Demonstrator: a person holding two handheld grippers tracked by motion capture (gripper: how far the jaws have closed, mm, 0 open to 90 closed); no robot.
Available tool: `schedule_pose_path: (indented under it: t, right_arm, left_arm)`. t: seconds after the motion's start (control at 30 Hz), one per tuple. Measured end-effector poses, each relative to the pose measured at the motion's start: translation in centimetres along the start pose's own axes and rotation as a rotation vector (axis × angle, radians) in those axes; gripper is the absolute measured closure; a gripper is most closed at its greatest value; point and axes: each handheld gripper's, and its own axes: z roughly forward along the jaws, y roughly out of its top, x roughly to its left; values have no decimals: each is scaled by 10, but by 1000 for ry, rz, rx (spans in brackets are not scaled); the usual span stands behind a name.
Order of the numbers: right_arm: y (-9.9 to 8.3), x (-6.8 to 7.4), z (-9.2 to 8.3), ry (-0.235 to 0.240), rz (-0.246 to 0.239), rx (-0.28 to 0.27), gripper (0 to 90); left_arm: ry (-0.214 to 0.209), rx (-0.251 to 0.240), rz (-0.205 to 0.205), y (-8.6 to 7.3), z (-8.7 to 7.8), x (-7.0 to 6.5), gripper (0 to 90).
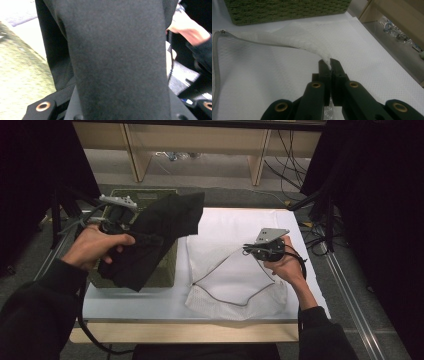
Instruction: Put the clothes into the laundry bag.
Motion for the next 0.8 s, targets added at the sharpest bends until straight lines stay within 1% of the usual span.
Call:
schedule_pose_path:
  t: [0.03, 0.07, 0.1, 0.13, 0.17, 0.2, 0.23, 0.27, 0.3, 0.33, 0.37, 0.4, 0.43, 0.47, 0.5, 0.53, 0.57, 0.6, 0.63, 0.67, 0.7, 0.73, 0.77, 0.8]
  right_arm:
    - [0, 0, 0, 0, 0, 0, 895]
    - [0, 0, -1, -4, 8, -1, 895]
    - [0, 0, -2, -5, 8, 0, 895]
    - [1, -1, -2, -5, 9, 4, 895]
    - [1, -1, -1, -5, -7, -1, 895]
    - [2, -1, -1, -16, -13, 0, 895]
    - [3, 0, 0, -4, -16, -2, 895]
    - [4, 1, -1, -4, -2, 2, 895]
    - [5, 1, 0, 0, -15, -3, 895]
    - [6, 2, 0, 0, -19, -4, 895]
    - [6, 2, 1, 2, -20, -6, 895]
    - [6, 2, 1, 2, -20, -6, 895]
    - [7, 3, 0, 2, -15, -7, 895]
    - [8, 3, 0, 2, -17, -9, 895]
    - [8, 3, -1, 4, -16, -9, 895]
    - [8, 3, -1, 3, -17, -10, 895]
    - [8, 3, -1, 1, -18, -11, 895]
    - [8, 3, -2, -1, -7, -10, 895]
    - [8, 3, -2, -1, -5, -9, 895]
    - [8, 3, -2, 1, -9, -12, 895]
    - [8, 3, -2, 2, -6, -10, 895]
    - [8, 2, -2, 2, -12, -14, 895]
    - [8, 1, -3, 1, -14, -21, 895]
    - [8, 1, -4, 3, -14, -21, 895]
  left_arm:
    - [-6, 0, 11, -4, 2, -7, 681]
    - [-40, 14, 16, -14, 7, -22, 680]
    - [41, 19, 99, -17, 8, -23, 680]
    - [41, 19, 99, -17, 8, -23, 680]
    - [-55, 32, 166, -23, 16, -30, 679]
    - [-55, 32, 166, -23, 16, -30, 679]
    - [-84, 40, 190, -30, 24, -39, 678]
    - [-84, 40, 190, -30, 24, -39, 678]
    - [-65, 58, 192, -37, 33, -48, 678]
    - [-56, 69, 189, -40, 37, -53, 678]
    - [-40, 86, 191, -42, 43, -56, 677]
    - [-40, 86, 191, -42, 43, -56, 677]
    - [-61, 90, 177, -46, 49, -62, 677]
    - [-73, 114, 212, -49, 62, -66, 677]
    - [-100, 120, 218, -51, 68, -67, 677]
    - [-96, 122, 221, -53, 74, -69, 677]
    - [-96, 122, 221, -53, 74, -69, 676]
    - [-121, 121, 241, -55, 84, -69, 677]
    - [-158, 123, 238, -55, 89, -69, 677]
    - [-160, 121, 244, -56, 94, -68, 676]
    - [-148, 116, 257, -56, 98, -66, 676]
    - [-169, 118, 261, -56, 103, -66, 676]
    - [-196, 132, 263, -56, 107, -65, 675]
    - [-182, 139, 272, -56, 111, -65, 675]
